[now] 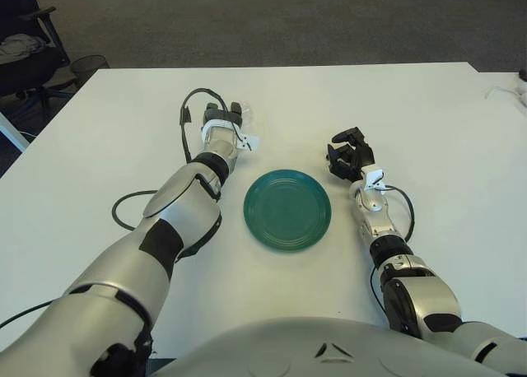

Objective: Put the bottle into the plate.

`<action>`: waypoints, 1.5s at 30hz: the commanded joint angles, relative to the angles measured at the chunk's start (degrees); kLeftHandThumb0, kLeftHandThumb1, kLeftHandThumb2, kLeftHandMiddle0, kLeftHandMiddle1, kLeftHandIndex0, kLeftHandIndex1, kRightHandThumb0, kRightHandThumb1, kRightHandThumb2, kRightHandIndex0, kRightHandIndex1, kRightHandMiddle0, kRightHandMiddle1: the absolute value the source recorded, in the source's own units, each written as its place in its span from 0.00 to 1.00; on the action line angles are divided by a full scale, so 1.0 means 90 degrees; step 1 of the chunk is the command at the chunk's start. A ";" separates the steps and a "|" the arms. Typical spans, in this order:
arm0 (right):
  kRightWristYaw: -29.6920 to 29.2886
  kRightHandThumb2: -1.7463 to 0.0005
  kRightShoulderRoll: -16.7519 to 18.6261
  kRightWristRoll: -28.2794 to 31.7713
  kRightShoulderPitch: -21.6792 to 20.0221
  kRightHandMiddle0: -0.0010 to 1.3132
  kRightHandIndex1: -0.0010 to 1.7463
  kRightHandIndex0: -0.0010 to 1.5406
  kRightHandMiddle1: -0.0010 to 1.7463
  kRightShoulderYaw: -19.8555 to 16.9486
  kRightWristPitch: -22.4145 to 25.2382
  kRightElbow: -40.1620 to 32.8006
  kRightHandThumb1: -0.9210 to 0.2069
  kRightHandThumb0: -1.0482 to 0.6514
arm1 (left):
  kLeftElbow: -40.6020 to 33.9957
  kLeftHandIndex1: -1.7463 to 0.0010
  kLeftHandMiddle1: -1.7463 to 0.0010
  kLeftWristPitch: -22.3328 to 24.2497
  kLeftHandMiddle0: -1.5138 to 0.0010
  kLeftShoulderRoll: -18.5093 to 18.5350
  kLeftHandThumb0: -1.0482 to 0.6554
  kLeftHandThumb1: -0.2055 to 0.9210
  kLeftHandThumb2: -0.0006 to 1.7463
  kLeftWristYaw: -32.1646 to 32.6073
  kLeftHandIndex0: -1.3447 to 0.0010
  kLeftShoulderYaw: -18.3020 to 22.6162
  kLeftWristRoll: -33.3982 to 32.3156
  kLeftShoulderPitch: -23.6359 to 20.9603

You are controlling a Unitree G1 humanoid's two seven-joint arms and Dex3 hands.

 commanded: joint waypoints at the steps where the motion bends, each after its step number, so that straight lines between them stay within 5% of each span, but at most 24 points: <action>1: 0.0044 0.51 0.0087 0.0022 0.0888 0.22 0.86 0.34 0.96 0.0019 0.0847 0.0648 0.27 0.61 | 0.0189 0.99 0.97 -0.0094 0.85 -0.0004 0.00 1.00 0.56 -0.0236 0.98 -0.0025 0.0002 0.0433; 13: 0.0040 0.51 0.0100 0.0050 0.0896 0.23 0.85 0.34 0.96 -0.0016 0.0732 0.0717 0.28 0.61 | 0.0194 0.96 0.96 -0.0166 0.79 0.0142 0.01 1.00 0.54 0.0096 0.96 -0.0072 0.0066 0.0526; 28: 0.0023 0.51 0.0102 0.0034 0.0943 0.23 0.85 0.35 0.96 0.0024 0.0833 0.0600 0.28 0.61 | 0.0200 0.52 0.93 -0.0598 0.58 0.0369 0.12 1.00 0.38 0.0980 1.00 0.0185 -0.0102 0.0751; 35: 0.0002 0.51 0.0109 0.0019 0.1021 0.23 0.85 0.35 0.96 0.0043 0.0897 0.0456 0.28 0.61 | 0.0190 0.26 0.58 -0.0803 0.68 0.0369 0.16 1.00 0.33 0.1292 0.96 0.0380 -0.0218 0.0796; 45: 0.0034 0.51 0.0094 0.0040 0.1077 0.23 0.85 0.34 0.96 0.0043 0.0930 0.0383 0.28 0.61 | 0.0222 0.12 0.44 -0.0878 0.68 0.0297 0.21 1.00 0.23 0.1614 0.76 0.0515 -0.0262 0.0989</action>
